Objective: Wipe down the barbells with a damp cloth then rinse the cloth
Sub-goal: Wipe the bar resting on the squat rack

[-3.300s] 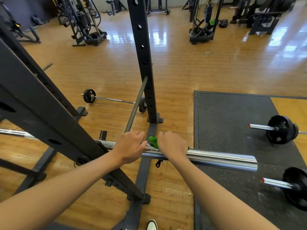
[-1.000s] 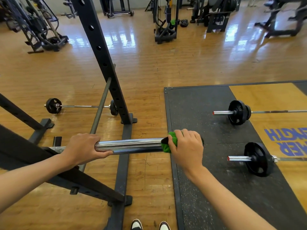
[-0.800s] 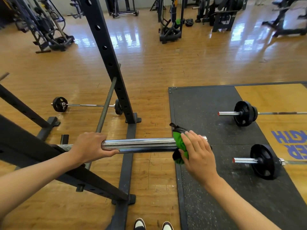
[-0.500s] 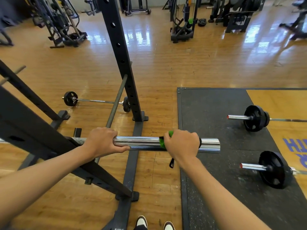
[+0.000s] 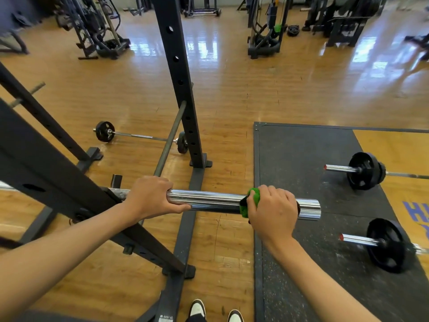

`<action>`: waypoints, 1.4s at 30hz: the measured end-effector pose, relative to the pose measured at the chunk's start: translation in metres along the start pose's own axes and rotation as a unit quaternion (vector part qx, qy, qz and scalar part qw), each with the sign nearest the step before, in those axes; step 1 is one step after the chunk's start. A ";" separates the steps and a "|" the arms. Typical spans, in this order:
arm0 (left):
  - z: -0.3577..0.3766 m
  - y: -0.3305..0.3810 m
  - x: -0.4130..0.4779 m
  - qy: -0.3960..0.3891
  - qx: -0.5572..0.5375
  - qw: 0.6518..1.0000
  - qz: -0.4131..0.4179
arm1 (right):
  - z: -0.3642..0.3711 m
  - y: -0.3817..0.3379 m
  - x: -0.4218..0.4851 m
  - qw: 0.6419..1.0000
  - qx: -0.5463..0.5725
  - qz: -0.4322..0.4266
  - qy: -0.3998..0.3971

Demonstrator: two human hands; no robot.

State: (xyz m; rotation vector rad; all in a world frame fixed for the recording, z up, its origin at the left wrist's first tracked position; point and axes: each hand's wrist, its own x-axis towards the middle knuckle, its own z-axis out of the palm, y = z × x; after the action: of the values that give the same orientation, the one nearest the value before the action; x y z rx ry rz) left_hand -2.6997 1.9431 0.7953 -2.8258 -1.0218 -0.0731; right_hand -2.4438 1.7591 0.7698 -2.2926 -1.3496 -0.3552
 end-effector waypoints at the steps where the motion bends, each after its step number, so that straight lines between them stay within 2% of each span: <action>1: -0.001 0.001 0.000 -0.004 0.000 1.000 -0.001 | -0.003 -0.014 0.009 0.999 -0.019 0.020 -0.037; 3: -0.002 0.001 0.000 -0.011 0.000 1.000 -0.004 | 0.001 -0.037 0.019 0.994 -0.036 0.031 -0.097; 6: -0.001 0.000 0.000 -0.017 0.004 1.000 -0.012 | 0.005 -0.059 0.013 0.996 0.008 0.009 -0.084; 9: -0.001 -0.001 0.001 -0.020 -0.002 1.000 -0.017 | 0.018 -0.047 -0.017 0.993 0.039 -0.107 -0.016; 11: -0.001 -0.001 0.000 -0.021 -0.006 1.000 -0.017 | 0.022 -0.023 -0.026 0.979 0.025 -0.204 -0.014; 13: -0.002 -0.001 0.000 -0.021 -0.003 1.000 -0.013 | 0.019 -0.010 -0.024 0.973 0.016 -0.230 -0.027; 15: -0.001 0.000 0.000 -0.020 -0.003 1.000 -0.014 | 0.015 -0.018 -0.016 0.985 0.017 -0.167 -0.037; 17: -0.001 0.000 0.001 -0.014 0.001 1.000 -0.015 | 0.005 -0.041 0.004 0.995 0.002 -0.067 -0.070; 20: -0.001 0.000 0.000 -0.013 0.005 1.000 -0.016 | -0.001 -0.073 0.032 0.977 -0.001 0.045 -0.209; 23: -0.002 0.000 0.000 -0.012 0.013 1.000 -0.013 | 0.002 -0.104 0.040 0.965 0.006 0.070 -0.253; 25: -0.003 0.001 0.000 -0.010 0.012 1.000 -0.017 | 0.011 -0.117 0.031 0.977 -0.004 0.027 -0.212; 27: -0.003 0.001 -0.001 -0.004 0.008 1.000 -0.023 | 0.014 -0.116 0.015 0.990 0.020 -0.051 -0.132; 30: 0.001 -0.003 -0.001 -0.004 -0.004 1.000 -0.018 | 0.026 -0.081 -0.016 0.975 0.049 -0.211 -0.051; 32: 0.002 -0.006 -0.001 -0.008 -0.030 0.999 -0.018 | 0.029 -0.049 -0.027 0.964 0.026 -0.262 -0.040; 34: 0.004 -0.008 -0.002 -0.004 -0.057 0.998 -0.022 | 0.023 -0.033 -0.026 0.968 0.034 -0.242 -0.049; 37: 0.005 -0.005 -0.004 0.019 -0.084 0.995 -0.045 | 0.007 -0.054 -0.004 0.990 0.025 -0.116 -0.075; 39: 0.006 -0.003 -0.006 0.034 -0.107 0.992 -0.054 | 0.002 -0.079 0.019 0.986 -0.021 -0.050 -0.157; 42: 0.005 -0.004 -0.007 0.026 -0.159 0.986 -0.044 | 0.005 -0.114 0.041 0.965 0.005 0.004 -0.261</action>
State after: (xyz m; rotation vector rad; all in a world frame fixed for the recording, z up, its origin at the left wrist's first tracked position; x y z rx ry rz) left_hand -2.7077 1.9418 0.7903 -3.0357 -1.2220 -0.3468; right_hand -2.5234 1.8396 0.8120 -2.4822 -1.5689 0.2851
